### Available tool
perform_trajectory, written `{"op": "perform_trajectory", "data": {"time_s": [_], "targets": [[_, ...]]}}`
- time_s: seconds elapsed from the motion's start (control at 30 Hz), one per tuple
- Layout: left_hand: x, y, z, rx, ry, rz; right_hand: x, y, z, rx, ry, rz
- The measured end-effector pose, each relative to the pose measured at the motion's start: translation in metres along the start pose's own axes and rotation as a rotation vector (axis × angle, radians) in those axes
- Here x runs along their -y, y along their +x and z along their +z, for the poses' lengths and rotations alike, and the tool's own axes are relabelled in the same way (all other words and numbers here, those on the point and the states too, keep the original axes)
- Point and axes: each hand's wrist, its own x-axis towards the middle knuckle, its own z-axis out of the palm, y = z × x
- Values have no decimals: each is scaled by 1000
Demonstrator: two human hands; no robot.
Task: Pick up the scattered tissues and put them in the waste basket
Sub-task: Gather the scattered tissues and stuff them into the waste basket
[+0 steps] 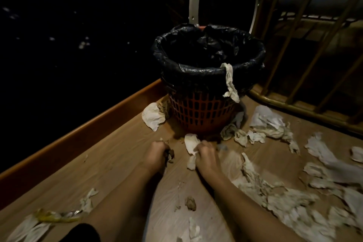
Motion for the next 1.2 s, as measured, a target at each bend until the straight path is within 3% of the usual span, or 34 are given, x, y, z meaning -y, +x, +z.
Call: {"op": "perform_trajectory", "data": {"time_s": [0.07,0.17,0.23,0.33,0.53,0.7,0.83,0.93,1.03,1.13,1.2], "targets": [[7,-12,-7,-20,42,30,14,13,3,-32,14,-66],[18,-28,-13,-47,89,31,31,26,17,113,-17,-211],[22,-42,-14,-69,109,44,37,24,25,198,-94,-219],[25,-63,-13,-94,109,72,34,5,26,178,-104,-226],[24,-87,-12,-117,60,66,32,-28,3,217,85,7],[0,-113,6,-167,8,83,46,-109,-9,376,-5,-326],[-13,-143,20,-215,-60,50,43,-106,-19,324,87,-50],[-24,-169,30,-152,-100,81,44,-97,-37,242,171,149],[-37,-198,51,-122,-152,135,45,-116,-54,277,165,34],[-46,-225,84,-199,-82,225,33,-164,-45,370,8,-183],[-47,-237,101,-201,-25,281,20,-195,-31,287,-37,-268]]}}
